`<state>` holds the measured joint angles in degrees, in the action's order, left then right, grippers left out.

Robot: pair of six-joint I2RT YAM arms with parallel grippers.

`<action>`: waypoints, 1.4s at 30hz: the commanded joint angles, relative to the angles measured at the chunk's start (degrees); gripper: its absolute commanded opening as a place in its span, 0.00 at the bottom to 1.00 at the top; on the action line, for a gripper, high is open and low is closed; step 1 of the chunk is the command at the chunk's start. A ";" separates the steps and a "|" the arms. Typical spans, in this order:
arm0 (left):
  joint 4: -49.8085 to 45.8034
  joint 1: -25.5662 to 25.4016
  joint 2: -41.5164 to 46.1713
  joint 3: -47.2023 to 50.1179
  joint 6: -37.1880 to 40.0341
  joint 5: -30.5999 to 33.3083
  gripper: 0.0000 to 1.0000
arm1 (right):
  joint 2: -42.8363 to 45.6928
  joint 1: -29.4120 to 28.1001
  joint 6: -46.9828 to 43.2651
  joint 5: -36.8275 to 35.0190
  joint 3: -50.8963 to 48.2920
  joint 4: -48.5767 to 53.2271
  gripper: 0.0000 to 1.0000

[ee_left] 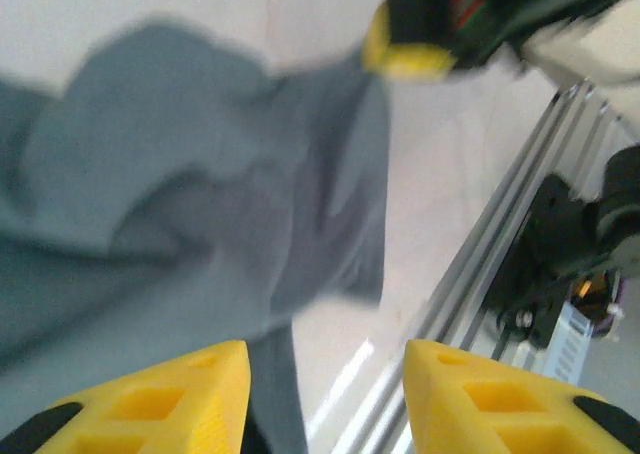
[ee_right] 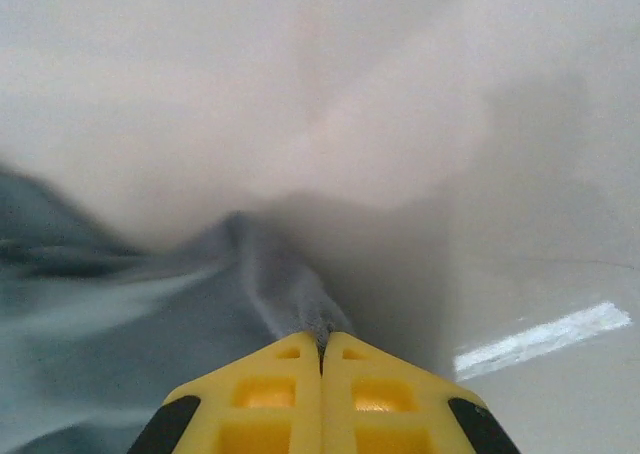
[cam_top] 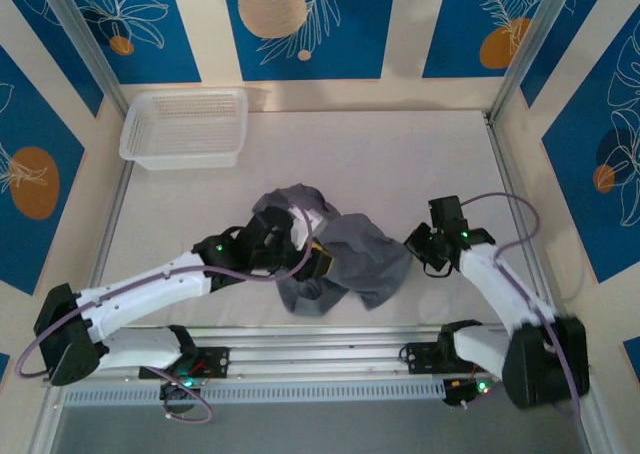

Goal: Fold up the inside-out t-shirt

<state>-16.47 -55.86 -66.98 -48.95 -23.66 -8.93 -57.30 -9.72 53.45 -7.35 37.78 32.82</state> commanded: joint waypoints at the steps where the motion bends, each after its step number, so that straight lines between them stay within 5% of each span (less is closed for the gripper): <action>1: -6.84 -1.86 1.42 6.31 -9.07 2.43 0.46 | 10.68 -0.68 5.70 -1.95 5.28 2.08 0.00; 6: -8.05 -7.29 -2.43 12.06 -13.58 3.87 0.57 | 17.00 -2.13 7.58 -4.72 9.83 2.38 0.00; 13: -12.45 -11.03 -18.37 3.98 -9.97 15.88 0.74 | 14.03 -5.26 6.61 -2.94 11.72 -1.52 0.00; 15: -13.38 -10.94 -19.31 1.12 -8.17 19.38 0.60 | 13.46 -5.95 5.57 -3.72 12.58 -1.19 0.00; 17: -14.67 -10.58 -17.61 -0.96 -6.23 22.65 0.12 | 13.52 -6.02 5.02 -5.26 14.27 0.21 0.00; 18: -16.12 -9.83 -15.83 -2.08 -4.82 24.72 0.00 | 13.72 -5.89 4.47 -6.32 15.64 0.78 0.00; 21: -21.55 -2.54 -7.92 -6.74 3.42 30.19 0.00 | 13.77 -5.13 0.16 -13.04 23.34 0.68 0.00; 24: -26.90 10.53 -0.37 -17.09 11.78 29.81 0.00 | 12.39 -3.41 -6.55 -23.49 37.18 -0.77 0.00; 28: -27.01 21.22 6.56 -29.59 16.48 29.06 0.00 | 11.38 -2.90 -15.37 -33.29 52.34 -6.11 0.00; 33: -24.78 27.26 11.14 -35.13 14.58 26.01 0.00 | 11.66 -2.51 -21.35 -33.90 57.56 -13.45 0.00; 42: -21.98 31.72 9.64 -33.49 8.57 16.76 0.00 | 7.82 -2.03 -20.87 -33.93 61.33 -8.67 0.00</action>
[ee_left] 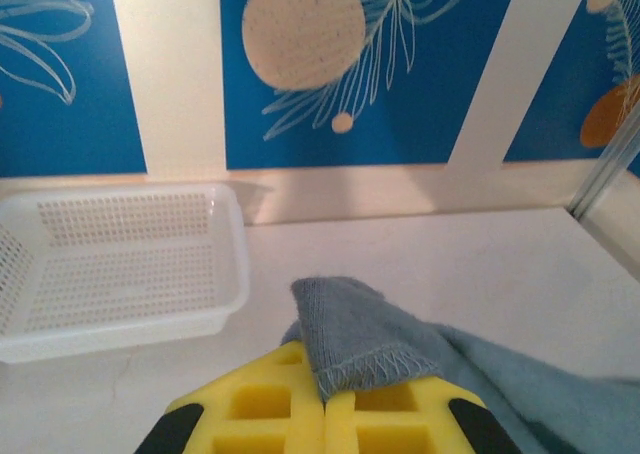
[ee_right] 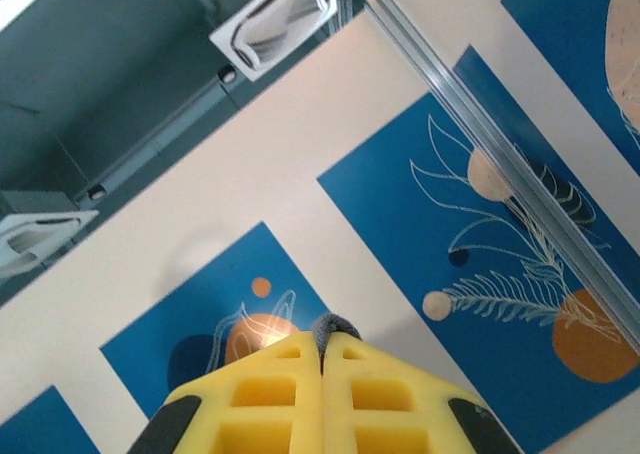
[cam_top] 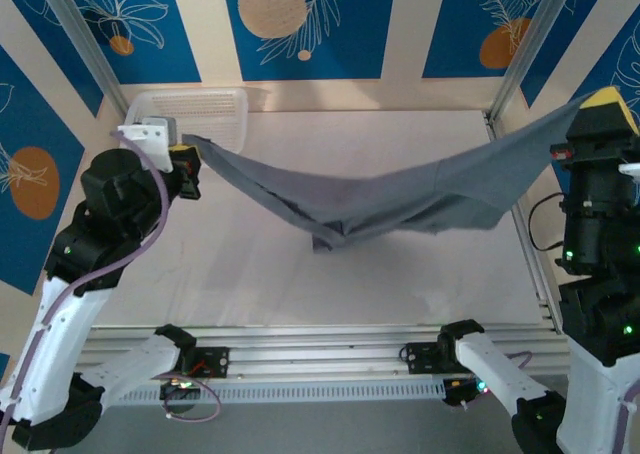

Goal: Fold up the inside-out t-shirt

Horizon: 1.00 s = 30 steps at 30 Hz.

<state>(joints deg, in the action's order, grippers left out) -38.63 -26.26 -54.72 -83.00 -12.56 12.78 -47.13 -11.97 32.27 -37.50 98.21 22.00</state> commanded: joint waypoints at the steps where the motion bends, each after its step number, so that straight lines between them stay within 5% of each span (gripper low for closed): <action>1: 0.21 3.06 -4.48 0.72 -3.57 -7.42 0.00 | -3.27 0.25 1.17 -4.92 0.98 4.36 0.00; 7: 5.72 5.71 -23.49 2.08 -9.06 -15.51 0.00 | -13.09 2.57 -2.47 -8.71 -5.49 12.98 0.00; 10: 12.06 5.72 -34.27 2.42 -11.06 -16.00 0.02 | -17.59 6.37 0.76 -4.02 -13.14 15.76 0.00; 13: 13.58 5.67 -42.92 -0.87 -10.06 -14.95 0.27 | -19.50 10.24 6.62 3.37 -21.05 15.89 0.00; 17: 7.07 5.16 -44.03 -3.98 -7.75 -13.81 0.43 | -18.24 12.32 10.63 9.61 -27.45 15.18 0.00; 20: 0.38 0.06 -40.47 -1.51 -9.57 -8.08 0.40 | -15.37 12.37 12.11 12.41 -32.02 13.70 0.00; 24: -11.04 -14.03 -41.47 0.64 -14.24 2.98 0.34 | -10.78 11.83 15.91 18.74 -37.38 13.15 0.00; 30: -11.59 -22.03 -44.93 7.14 -23.99 5.30 0.32 | -8.41 8.91 15.34 20.64 -40.03 14.51 0.00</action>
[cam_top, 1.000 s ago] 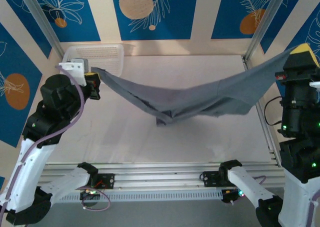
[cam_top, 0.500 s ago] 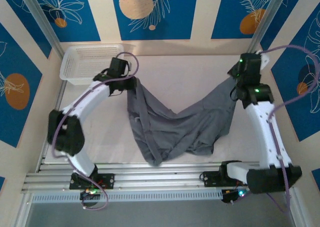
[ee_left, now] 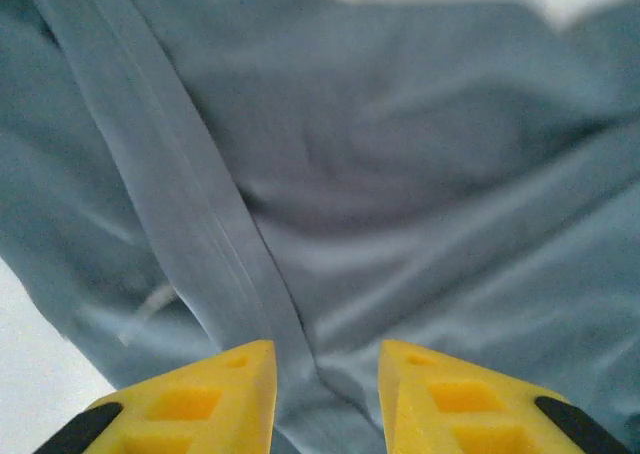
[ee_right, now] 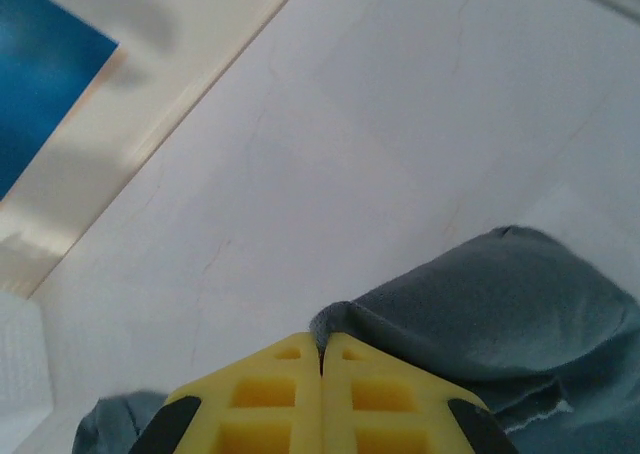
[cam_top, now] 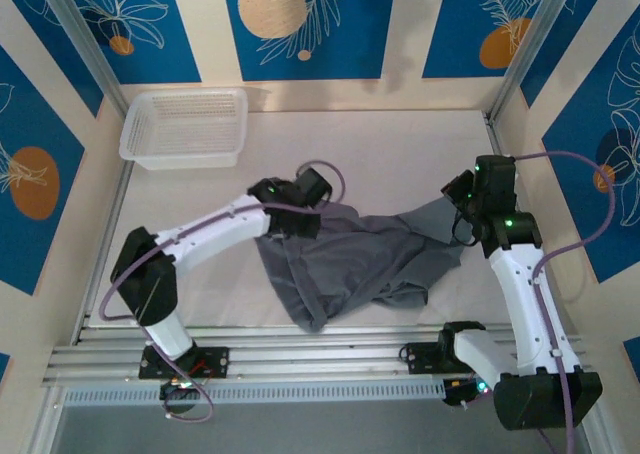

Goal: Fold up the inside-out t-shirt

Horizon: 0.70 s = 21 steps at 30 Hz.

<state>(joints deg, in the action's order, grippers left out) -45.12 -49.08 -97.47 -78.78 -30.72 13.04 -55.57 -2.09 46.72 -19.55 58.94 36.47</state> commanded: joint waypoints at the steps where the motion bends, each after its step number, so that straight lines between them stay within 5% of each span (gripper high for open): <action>1: -4.12 0.75 -2.99 3.46 -5.89 4.20 0.32 | 0.02 -1.22 0.42 2.29 -0.75 0.50 0.00; 9: 2.55 0.90 -10.15 2.97 3.10 -8.26 0.41 | 1.78 -1.54 -1.17 1.38 -2.32 1.24 0.00; 21: -5.56 2.16 -10.40 3.71 2.13 8.44 0.22 | 2.27 -1.82 -1.97 0.58 -1.68 1.57 0.00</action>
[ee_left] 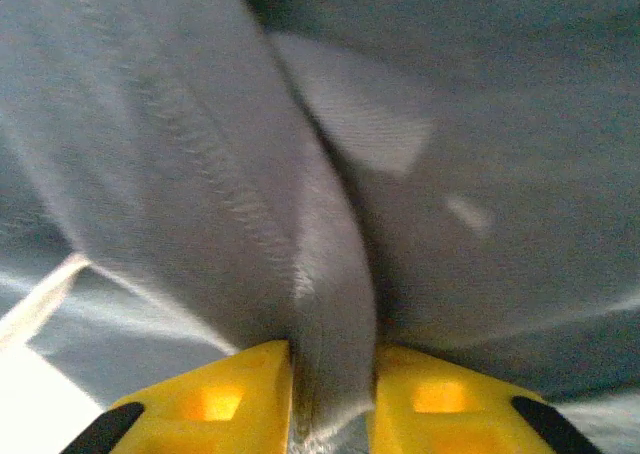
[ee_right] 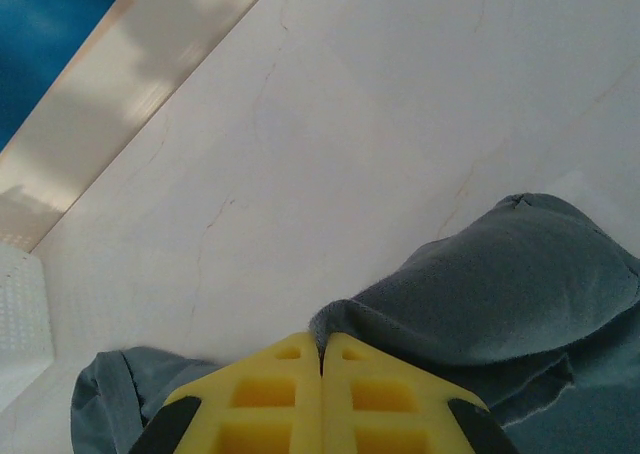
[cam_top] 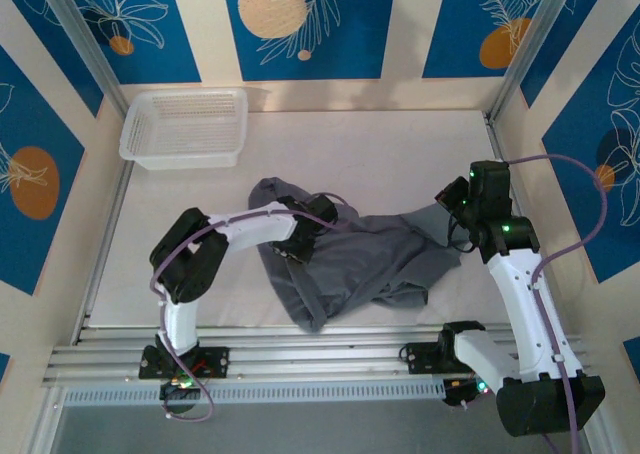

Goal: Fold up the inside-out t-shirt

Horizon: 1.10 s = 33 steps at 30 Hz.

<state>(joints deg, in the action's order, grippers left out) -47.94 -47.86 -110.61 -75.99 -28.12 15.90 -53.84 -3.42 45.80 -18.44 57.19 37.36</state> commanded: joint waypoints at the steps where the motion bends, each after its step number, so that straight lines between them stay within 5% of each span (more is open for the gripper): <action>1: -2.40 1.08 3.68 1.35 -0.78 6.01 0.19 | 0.50 -0.49 -1.03 -0.56 0.19 0.74 0.00; 6: 0.14 1.95 8.80 3.41 -2.82 7.17 0.00 | 0.76 -0.51 -1.22 -1.20 0.51 1.41 0.00; 11: 4.47 4.82 20.56 6.18 -3.08 3.90 0.00 | 1.43 -0.13 0.18 -3.08 2.00 3.71 0.00; 15: 10.13 14.02 34.69 8.29 -3.66 -6.49 0.00 | 3.75 5.01 3.37 -0.39 5.39 3.37 0.00; 19: 18.59 27.72 45.92 5.16 -6.04 -20.14 0.00 | 2.15 19.29 10.66 9.18 19.65 1.86 0.00; 24: 27.12 39.41 43.59 -8.57 -14.63 -39.72 0.00 | -4.03 23.89 23.65 25.13 35.02 -8.99 0.00; 27: 30.05 42.84 37.60 -15.29 -18.86 -45.31 0.00 | -8.46 18.35 29.37 28.63 40.84 -9.13 0.00; 29: 29.97 46.16 33.78 -19.78 -22.52 -49.56 0.00 | -10.38 22.97 32.94 32.53 45.89 -8.69 0.00; 33: 25.70 49.44 32.42 -28.66 -20.13 -50.19 0.00 | -14.31 32.54 29.24 22.30 65.50 -0.49 0.00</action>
<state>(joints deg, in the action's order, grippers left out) -20.18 -0.03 -78.43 -98.78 -47.66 -29.43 -67.22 25.63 73.87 7.84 112.01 34.13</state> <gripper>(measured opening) 0.050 0.055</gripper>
